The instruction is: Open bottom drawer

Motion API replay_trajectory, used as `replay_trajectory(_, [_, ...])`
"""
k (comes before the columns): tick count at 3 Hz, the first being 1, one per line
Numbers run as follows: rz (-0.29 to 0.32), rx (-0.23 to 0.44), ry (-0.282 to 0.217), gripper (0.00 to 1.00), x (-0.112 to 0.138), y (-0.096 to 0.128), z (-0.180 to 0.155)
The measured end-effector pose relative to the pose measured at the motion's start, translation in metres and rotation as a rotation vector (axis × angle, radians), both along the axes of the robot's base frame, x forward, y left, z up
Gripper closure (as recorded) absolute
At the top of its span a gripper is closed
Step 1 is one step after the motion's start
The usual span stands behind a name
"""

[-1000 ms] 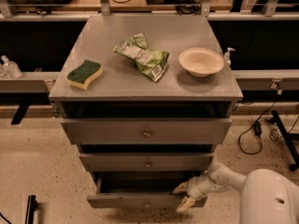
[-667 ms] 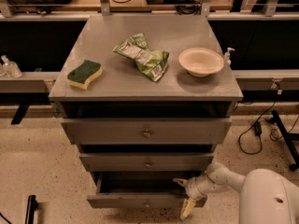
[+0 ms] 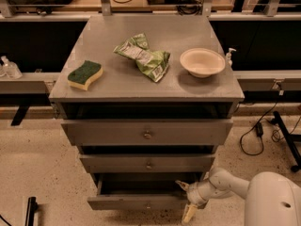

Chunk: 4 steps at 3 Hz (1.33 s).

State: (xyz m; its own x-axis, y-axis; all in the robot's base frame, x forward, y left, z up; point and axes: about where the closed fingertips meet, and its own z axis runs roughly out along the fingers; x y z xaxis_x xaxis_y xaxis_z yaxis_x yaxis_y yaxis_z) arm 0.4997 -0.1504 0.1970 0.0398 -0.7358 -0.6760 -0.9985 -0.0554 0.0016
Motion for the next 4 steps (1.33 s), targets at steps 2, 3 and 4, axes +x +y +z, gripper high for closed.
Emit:
replay_trajectory(2, [0.027,0.036,0.066,0.34,-0.021,0.012,-0.011])
replay_trajectory(3, [0.057,0.036,0.083,0.58,-0.026,0.012,-0.008])
replay_trajectory(4, [0.112,0.029,0.085,0.81,-0.03,0.009,0.002])
